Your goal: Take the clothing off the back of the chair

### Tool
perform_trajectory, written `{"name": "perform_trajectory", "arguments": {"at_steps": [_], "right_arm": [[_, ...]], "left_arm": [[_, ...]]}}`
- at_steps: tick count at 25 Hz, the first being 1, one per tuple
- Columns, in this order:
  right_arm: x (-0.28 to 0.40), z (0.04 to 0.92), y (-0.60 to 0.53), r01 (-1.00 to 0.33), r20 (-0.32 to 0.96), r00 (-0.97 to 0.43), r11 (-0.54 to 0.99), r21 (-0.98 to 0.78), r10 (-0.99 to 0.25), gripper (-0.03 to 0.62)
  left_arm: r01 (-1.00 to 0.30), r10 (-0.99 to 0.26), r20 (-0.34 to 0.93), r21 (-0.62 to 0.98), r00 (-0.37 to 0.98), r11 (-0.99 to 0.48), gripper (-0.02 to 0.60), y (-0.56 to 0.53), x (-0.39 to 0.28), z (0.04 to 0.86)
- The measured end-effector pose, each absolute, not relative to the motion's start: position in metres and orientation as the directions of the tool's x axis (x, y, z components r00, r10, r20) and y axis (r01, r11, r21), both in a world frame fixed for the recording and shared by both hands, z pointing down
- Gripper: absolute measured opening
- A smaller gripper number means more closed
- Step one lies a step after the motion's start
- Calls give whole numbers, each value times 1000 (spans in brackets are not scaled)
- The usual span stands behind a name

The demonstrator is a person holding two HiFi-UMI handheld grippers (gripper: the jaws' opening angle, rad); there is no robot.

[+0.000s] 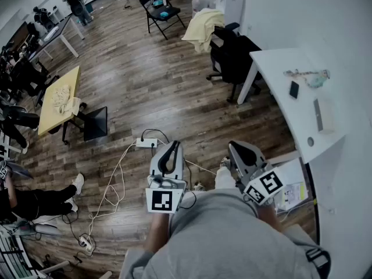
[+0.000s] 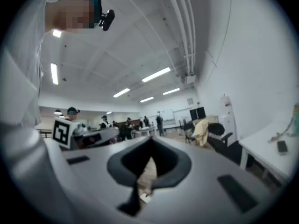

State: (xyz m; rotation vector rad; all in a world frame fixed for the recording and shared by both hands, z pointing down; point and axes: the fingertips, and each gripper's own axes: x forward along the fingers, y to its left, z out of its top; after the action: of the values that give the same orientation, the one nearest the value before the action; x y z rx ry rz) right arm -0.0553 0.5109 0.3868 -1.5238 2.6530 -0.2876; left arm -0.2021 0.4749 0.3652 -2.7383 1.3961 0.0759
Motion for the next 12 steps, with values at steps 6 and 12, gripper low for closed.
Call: {"name": "perform_trajectory", "arguments": {"at_steps": [6,12], "right_arm": [[-55,388,509,-850,45,-507,491,-189,-861,34],[-55,392,507,-848,57,-513,495,-189,-857,33]], "left_arm": [[-808,-805,-77,-28,588,-588,51,475,-202,367],[-816,-814,-65,-14,577,-578,51,473,-203,372]]}}
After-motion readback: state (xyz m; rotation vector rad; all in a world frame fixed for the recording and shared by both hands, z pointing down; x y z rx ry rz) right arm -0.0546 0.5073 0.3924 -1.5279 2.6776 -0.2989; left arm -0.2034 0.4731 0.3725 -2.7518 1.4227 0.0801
